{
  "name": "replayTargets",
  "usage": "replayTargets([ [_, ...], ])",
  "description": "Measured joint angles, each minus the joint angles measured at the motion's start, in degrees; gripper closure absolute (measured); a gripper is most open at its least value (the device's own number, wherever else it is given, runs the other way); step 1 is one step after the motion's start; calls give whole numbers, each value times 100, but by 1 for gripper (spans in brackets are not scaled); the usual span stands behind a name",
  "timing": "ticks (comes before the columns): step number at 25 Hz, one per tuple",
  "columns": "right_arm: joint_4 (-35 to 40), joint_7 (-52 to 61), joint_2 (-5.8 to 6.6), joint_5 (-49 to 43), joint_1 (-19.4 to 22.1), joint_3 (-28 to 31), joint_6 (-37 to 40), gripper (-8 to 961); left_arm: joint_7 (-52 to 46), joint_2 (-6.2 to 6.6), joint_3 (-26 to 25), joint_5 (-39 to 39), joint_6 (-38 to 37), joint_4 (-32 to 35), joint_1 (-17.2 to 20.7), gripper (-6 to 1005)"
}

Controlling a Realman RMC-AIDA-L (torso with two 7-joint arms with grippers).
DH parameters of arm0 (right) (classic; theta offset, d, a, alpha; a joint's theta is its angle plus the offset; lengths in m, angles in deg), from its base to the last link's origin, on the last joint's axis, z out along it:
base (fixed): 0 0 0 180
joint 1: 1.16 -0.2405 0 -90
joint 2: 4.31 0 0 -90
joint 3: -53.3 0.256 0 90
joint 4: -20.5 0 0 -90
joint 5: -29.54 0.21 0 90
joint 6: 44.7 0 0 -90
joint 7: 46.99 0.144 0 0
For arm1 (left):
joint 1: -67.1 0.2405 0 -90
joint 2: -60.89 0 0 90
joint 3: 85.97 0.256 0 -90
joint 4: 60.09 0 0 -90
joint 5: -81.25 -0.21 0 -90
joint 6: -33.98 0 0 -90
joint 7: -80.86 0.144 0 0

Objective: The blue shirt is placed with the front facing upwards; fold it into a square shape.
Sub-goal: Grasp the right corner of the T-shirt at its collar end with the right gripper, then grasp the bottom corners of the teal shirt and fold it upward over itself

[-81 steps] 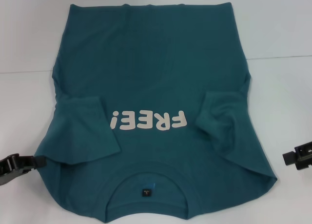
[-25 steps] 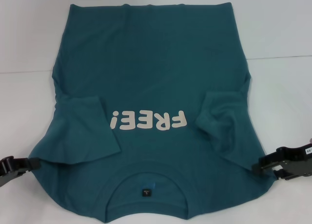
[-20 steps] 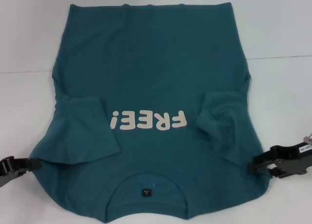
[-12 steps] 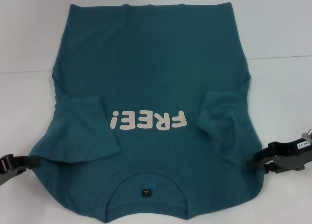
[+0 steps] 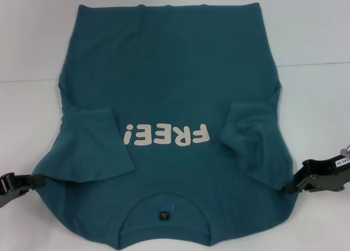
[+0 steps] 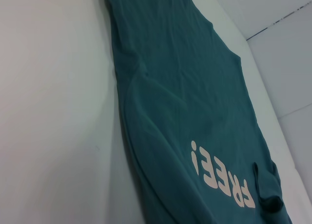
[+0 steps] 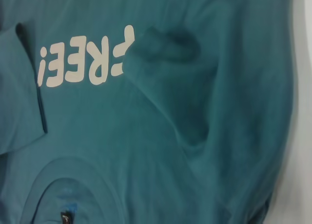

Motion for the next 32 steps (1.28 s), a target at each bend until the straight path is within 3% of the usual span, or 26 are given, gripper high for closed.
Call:
replayTargets([
  [4, 0, -25, 34, 0, 2, -3, 105, 914, 5, 5, 0, -16, -28, 0, 0, 960],
  [9, 205, -61, 169, -122, 13, -69, 547, 917, 27, 64, 42, -315, -279, 96, -8, 959],
  [16, 531, -34, 215, -601, 27, -74, 1038, 917, 5, 134, 62, -1229, -659, 278, -141, 958],
  [25, 541, -172, 210, -1075, 5, -257, 1606, 918, 19, 145, 70, -1967, -1413, 537, -144, 956],
  [32, 765, -286, 111, -1338, 162, -300, 1896, 917, 79, 96, 80, -2242, -1992, 829, -25, 955],
])
